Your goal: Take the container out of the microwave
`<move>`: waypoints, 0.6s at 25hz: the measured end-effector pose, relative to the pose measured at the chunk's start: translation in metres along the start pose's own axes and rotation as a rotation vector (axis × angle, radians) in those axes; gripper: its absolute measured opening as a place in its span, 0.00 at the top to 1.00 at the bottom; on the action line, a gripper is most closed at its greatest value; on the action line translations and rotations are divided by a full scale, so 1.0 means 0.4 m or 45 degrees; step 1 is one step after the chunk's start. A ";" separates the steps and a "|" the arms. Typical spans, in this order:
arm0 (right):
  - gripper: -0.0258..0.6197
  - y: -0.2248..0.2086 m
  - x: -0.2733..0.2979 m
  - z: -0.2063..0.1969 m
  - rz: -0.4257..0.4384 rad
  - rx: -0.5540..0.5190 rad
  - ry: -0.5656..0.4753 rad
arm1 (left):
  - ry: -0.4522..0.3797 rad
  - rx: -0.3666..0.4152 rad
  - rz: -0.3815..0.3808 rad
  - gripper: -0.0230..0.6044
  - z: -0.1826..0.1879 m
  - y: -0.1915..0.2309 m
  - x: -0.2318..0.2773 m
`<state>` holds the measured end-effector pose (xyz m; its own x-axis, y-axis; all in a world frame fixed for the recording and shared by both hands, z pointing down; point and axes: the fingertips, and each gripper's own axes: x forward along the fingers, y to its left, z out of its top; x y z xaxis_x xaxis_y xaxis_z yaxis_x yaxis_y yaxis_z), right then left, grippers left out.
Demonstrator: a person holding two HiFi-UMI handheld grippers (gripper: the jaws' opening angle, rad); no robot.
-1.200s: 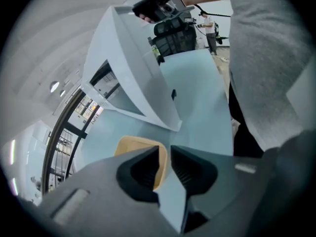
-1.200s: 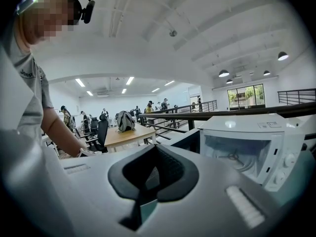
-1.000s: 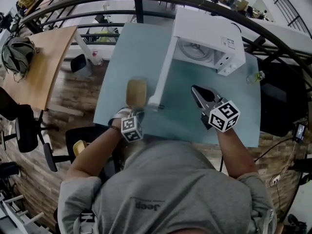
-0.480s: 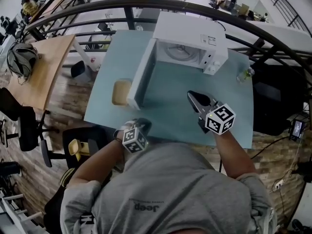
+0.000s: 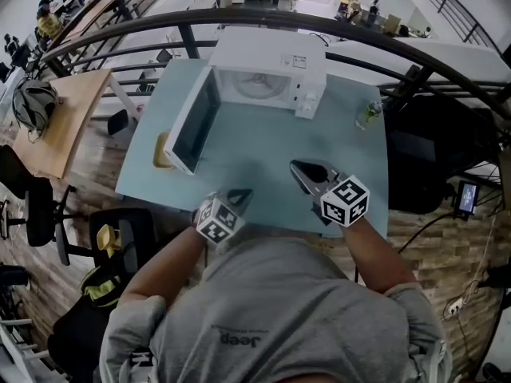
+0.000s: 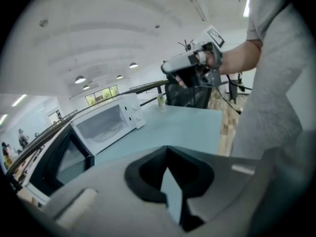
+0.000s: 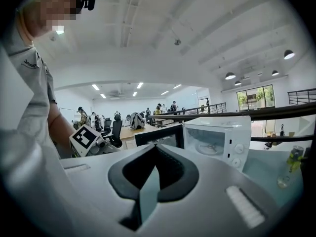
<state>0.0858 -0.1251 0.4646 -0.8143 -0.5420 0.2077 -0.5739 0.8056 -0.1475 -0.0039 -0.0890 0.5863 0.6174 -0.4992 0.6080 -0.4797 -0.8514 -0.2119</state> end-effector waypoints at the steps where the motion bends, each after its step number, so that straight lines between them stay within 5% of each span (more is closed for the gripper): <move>1: 0.96 -0.004 -0.027 0.001 0.001 -0.003 -0.008 | -0.027 -0.025 0.011 0.92 0.029 -0.013 0.006; 8: 0.96 -0.021 -0.150 0.019 -0.027 -0.019 -0.064 | -0.178 -0.138 0.091 0.92 0.188 -0.021 -0.024; 15: 0.96 -0.013 -0.123 0.056 -0.124 -0.048 -0.092 | -0.419 -0.342 0.052 0.92 0.246 0.081 -0.127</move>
<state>0.1268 -0.1079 0.4333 -0.7598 -0.6329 0.1488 -0.6479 0.7559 -0.0937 0.0105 -0.1072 0.4731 0.7396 -0.5937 0.3172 -0.6266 -0.7793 0.0023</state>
